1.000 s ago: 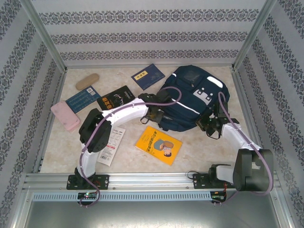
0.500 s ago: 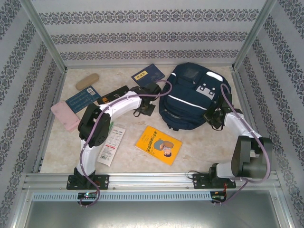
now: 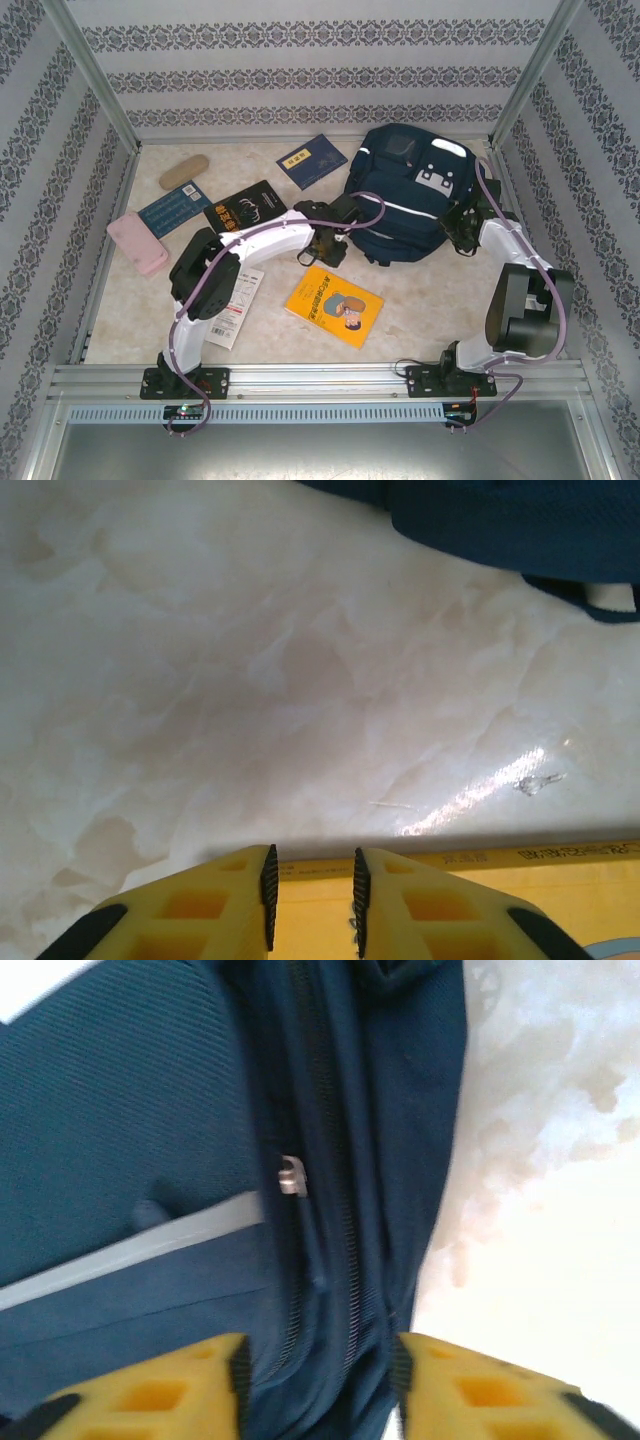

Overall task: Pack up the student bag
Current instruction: Unzip the student bag at the top-right of the table.

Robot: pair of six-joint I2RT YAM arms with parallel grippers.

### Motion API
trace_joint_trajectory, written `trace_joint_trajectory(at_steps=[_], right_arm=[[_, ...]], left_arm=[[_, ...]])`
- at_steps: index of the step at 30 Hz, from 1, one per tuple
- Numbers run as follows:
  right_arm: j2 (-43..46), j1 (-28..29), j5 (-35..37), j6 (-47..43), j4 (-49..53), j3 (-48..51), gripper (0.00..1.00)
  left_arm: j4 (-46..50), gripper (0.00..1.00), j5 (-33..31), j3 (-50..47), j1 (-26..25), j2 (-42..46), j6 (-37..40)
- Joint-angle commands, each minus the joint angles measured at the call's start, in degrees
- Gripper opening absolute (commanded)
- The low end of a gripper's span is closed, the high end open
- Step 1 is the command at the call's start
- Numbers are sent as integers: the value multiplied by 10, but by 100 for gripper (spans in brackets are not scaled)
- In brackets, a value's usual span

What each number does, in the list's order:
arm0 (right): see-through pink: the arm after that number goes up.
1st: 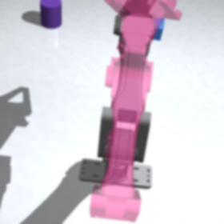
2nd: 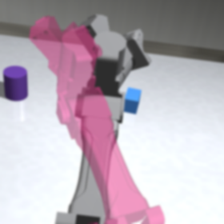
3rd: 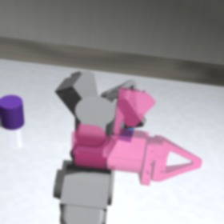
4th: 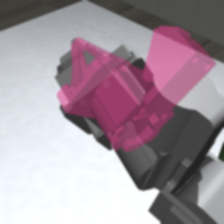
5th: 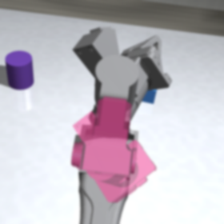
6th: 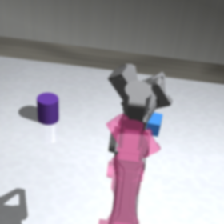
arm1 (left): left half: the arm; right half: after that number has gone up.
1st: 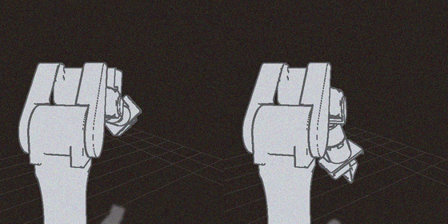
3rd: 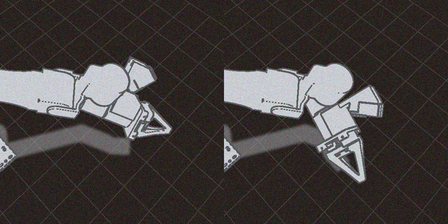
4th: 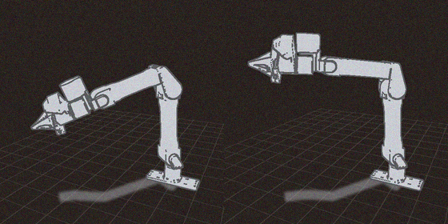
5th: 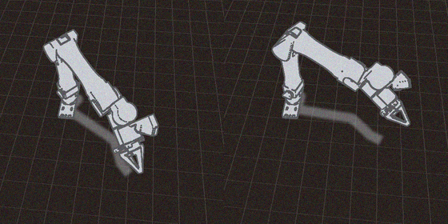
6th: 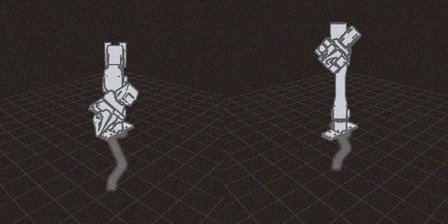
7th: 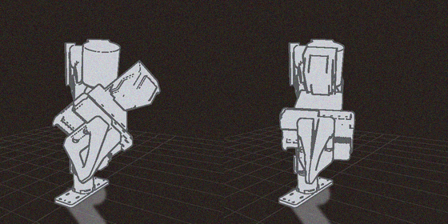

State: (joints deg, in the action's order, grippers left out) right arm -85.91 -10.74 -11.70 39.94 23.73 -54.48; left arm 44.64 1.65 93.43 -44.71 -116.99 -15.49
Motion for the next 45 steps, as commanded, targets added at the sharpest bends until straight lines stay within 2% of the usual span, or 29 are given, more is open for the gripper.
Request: trace_joint_trajectory(at_steps=[1, 5, 9, 13, 19, 25, 39, 45], right_arm=[[49, 4, -28, 8, -1, 10, 52], [108, 39, -60, 37, -1, 51, 50], [141, 104, -78, 62, -34, 84, 45], [111, 148, -89, 64, -56, 75, 44], [58, 172, -78, 44, -57, 52, 43], [32, 176, -77, 35, -55, 48, 43], [26, 182, -71, 35, -58, 51, 43], [22, 185, -66, 34, -57, 51, 43]], left_arm=[[-24, 30, 43, 31, 29, 15, -17], [-63, 34, 113, 35, 60, 9, -29], [-115, 43, 194, 35, 93, -15, -57], [-172, 46, 259, 29, 110, -37, -101], [-227, 48, 307, 26, 112, -67, -149], [-265, 52, 329, 13, 112, -83, -182], [-291, 52, 340, 20, 120, -122, -214], [-328, 45, 365, 15, 125, -118, -234]])
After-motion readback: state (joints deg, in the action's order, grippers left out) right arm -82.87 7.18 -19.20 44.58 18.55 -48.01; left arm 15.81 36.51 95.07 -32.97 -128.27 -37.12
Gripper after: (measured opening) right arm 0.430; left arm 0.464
